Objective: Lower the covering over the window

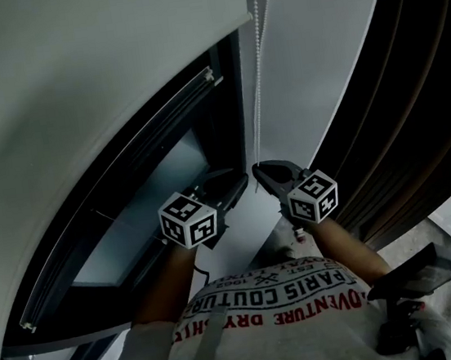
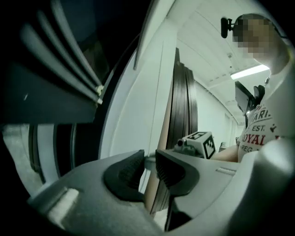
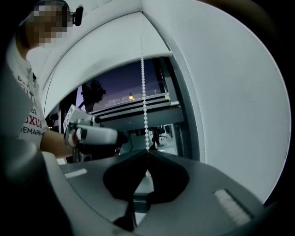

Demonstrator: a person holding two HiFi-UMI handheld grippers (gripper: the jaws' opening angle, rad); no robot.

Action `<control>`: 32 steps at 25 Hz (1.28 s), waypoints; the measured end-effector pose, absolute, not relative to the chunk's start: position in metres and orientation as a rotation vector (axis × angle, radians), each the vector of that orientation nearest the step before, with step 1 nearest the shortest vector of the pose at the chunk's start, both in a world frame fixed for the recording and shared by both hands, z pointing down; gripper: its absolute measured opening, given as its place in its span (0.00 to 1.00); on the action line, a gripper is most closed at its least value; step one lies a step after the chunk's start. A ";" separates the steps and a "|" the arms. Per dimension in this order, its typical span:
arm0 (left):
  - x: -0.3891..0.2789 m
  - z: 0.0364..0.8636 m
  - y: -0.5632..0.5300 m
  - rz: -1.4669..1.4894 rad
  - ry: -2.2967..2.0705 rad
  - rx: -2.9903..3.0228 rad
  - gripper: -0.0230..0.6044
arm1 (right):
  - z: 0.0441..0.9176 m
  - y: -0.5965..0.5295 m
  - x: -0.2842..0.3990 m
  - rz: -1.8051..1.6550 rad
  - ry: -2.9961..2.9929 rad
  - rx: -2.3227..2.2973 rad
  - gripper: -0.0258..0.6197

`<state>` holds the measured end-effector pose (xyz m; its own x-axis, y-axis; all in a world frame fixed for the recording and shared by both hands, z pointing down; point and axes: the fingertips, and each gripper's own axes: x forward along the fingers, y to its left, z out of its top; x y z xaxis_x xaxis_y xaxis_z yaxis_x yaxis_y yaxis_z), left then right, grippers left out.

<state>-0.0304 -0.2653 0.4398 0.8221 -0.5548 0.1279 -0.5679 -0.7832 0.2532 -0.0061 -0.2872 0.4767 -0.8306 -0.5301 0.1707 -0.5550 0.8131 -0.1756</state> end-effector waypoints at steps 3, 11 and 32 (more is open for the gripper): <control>-0.024 0.392 -0.277 0.008 -0.872 2.817 0.17 | 0.478 -0.285 -0.007 0.335 -2.886 0.859 0.05; 0.001 0.320 -0.295 -0.100 -0.825 2.899 0.17 | 0.478 -0.281 -0.010 0.332 -2.897 0.846 0.05; 0.002 0.309 -0.293 0.030 -0.931 2.974 0.05 | 0.484 -0.272 -0.017 0.342 -2.896 0.805 0.05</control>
<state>0.0023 -0.2932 0.3094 0.8214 -0.5698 0.0260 -0.5702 -0.8213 0.0179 -0.0173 -0.2719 0.4839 -0.8521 -0.4944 0.1716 -0.5208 0.8334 -0.1849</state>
